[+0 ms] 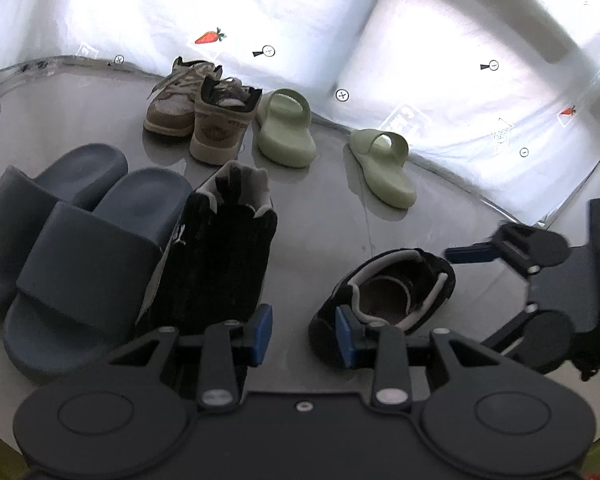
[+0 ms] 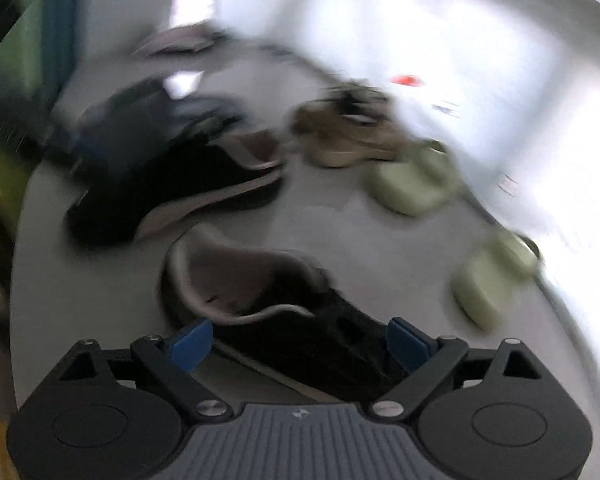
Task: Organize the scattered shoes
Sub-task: 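Grasp the second black sneaker with the right tool and align it, then push the black Puma sneaker against its partner with the right tool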
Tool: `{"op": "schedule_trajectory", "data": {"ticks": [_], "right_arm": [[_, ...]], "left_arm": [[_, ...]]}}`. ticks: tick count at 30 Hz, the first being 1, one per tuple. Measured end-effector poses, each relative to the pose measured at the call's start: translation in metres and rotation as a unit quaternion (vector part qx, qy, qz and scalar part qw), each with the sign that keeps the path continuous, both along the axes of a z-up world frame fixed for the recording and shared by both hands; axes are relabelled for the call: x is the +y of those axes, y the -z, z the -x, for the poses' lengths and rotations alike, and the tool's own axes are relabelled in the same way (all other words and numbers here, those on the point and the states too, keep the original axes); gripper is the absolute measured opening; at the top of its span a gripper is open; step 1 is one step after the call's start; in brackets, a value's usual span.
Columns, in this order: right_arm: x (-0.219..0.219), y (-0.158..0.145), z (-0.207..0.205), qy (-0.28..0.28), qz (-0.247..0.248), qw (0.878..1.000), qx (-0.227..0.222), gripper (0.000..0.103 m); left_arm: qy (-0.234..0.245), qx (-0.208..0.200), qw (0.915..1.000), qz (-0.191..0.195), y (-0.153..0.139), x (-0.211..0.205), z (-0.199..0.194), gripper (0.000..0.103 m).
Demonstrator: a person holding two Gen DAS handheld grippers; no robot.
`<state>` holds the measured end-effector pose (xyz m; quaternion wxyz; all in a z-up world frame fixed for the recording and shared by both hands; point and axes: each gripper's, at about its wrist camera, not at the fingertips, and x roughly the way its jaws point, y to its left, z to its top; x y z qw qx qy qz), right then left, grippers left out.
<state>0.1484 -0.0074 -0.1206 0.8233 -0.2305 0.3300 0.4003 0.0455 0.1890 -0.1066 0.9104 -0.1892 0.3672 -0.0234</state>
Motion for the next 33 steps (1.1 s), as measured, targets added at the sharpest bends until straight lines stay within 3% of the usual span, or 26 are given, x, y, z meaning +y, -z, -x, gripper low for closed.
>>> {"op": "schedule_trajectory", "data": {"ticks": [6, 10, 16, 18, 19, 20, 23, 25, 29, 33], "right_arm": [[0.023, 0.016, -0.010, -0.060, 0.041, 0.997, -0.033, 0.090], [0.039, 0.023, -0.035, 0.072, -0.040, 0.997, 0.011, 0.091], [0.018, 0.013, -0.057, 0.063, -0.067, 0.996, 0.022, 0.096], [0.007, 0.016, -0.066, 0.055, -0.078, 0.994, 0.051, 0.098], [-0.003, 0.021, -0.079, 0.043, -0.083, 0.991, 0.094, 0.098], [-0.003, 0.026, -0.083, 0.037, -0.072, 0.991, 0.109, 0.098], [-0.002, 0.037, -0.080, 0.030, -0.050, 0.994, 0.094, 0.097], [-0.001, 0.040, -0.080, 0.058, -0.062, 0.991, 0.101, 0.097], [0.007, 0.043, -0.073, 0.196, -0.087, 0.970, 0.112, 0.095], [0.015, 0.037, -0.065, 0.335, -0.089, 0.926, 0.149, 0.091]], "left_arm": [[-0.011, -0.004, 0.9999, -0.002, -0.003, 0.005, -0.001, 0.036], [-0.012, -0.010, 0.9999, -0.005, -0.007, 0.007, -0.004, 0.036], [0.004, -0.012, 0.9999, 0.000, -0.008, 0.007, -0.011, 0.036], [0.008, -0.015, 0.9998, 0.006, -0.009, 0.008, -0.013, 0.036], [0.008, -0.016, 0.9998, 0.007, -0.009, 0.008, -0.015, 0.036], [0.008, -0.018, 0.9998, 0.008, -0.010, 0.008, -0.017, 0.036], [0.009, -0.022, 0.9997, 0.011, -0.011, 0.008, -0.022, 0.036], [0.012, -0.022, 0.9996, 0.014, -0.010, 0.008, -0.024, 0.036], [0.019, -0.023, 0.9994, 0.015, -0.010, 0.005, -0.029, 0.036], [0.024, -0.023, 0.9992, 0.020, -0.008, 0.004, -0.033, 0.036]]}}
